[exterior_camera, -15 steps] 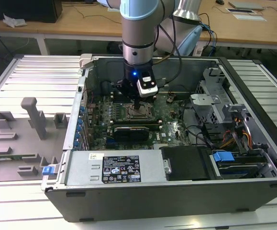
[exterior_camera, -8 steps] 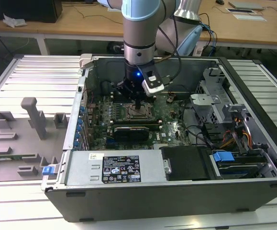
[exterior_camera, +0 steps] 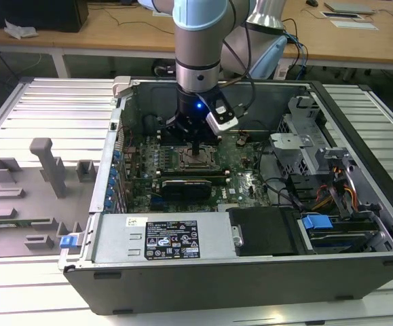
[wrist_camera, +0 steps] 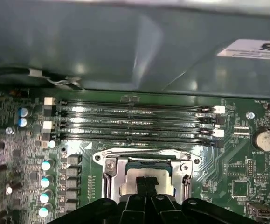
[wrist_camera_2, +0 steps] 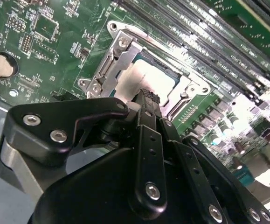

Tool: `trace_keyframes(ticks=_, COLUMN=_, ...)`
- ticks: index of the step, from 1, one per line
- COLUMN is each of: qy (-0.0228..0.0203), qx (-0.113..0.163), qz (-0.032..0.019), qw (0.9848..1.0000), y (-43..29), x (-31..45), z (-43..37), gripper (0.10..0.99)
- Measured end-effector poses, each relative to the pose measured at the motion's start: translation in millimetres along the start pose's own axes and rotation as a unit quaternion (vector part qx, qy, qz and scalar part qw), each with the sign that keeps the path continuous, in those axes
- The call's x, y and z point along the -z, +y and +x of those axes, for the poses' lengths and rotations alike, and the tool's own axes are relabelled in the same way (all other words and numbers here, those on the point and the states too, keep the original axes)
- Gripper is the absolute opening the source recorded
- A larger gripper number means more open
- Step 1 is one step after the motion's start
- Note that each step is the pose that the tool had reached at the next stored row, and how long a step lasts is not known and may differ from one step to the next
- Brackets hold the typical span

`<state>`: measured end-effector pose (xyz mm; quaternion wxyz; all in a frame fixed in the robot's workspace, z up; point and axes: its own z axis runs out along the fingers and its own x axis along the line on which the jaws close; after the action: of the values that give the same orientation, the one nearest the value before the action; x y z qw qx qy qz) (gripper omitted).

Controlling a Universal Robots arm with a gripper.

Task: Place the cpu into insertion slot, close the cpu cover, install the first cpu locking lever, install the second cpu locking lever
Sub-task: 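Install the first cpu locking lever, then install the second cpu locking lever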

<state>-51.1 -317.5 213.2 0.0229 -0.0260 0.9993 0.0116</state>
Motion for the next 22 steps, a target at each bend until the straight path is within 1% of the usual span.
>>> trace_keyframes(ticks=1, qy=0.0000, qx=0.000, qz=0.0003, qw=1.0000, y=-1.0, x=0.0, z=0.1, gripper=0.106)
trace_keyframes(ticks=5, qy=-0.0001, qx=0.000, qz=0.0002, qw=1.0000, y=-8.8, x=0.1, z=0.4, gripper=0.106)
trace_keyframes(ticks=6, qy=-0.0001, qx=0.000, qz=0.0003, qw=1.0000, y=-8.8, x=0.1, z=0.4, gripper=0.106)
trace_keyframes(ticks=9, qy=0.0000, qx=0.000, qz=0.0003, qw=1.0000, y=-8.8, x=4.6, z=0.3, gripper=0.106)
trace_keyframes(ticks=11, qy=-0.0001, qx=0.000, qz=0.0002, qw=1.0000, y=-8.7, x=9.3, z=0.0, gripper=0.106)
trace_keyframes(ticks=14, qy=-0.0001, qx=0.000, qz=0.0003, qw=1.0000, y=-8.4, x=23.3, z=-0.6, gripper=0.106)
trace_keyframes(ticks=15, qy=-0.0001, qx=0.000, qz=0.0003, qw=1.0000, y=-8.3, x=24.8, z=-0.7, gripper=0.106)
trace_keyframes(ticks=22, qy=-0.0001, qx=0.000, qz=0.0003, qw=1.0000, y=-8.3, x=25.3, z=-0.7, gripper=0.106)
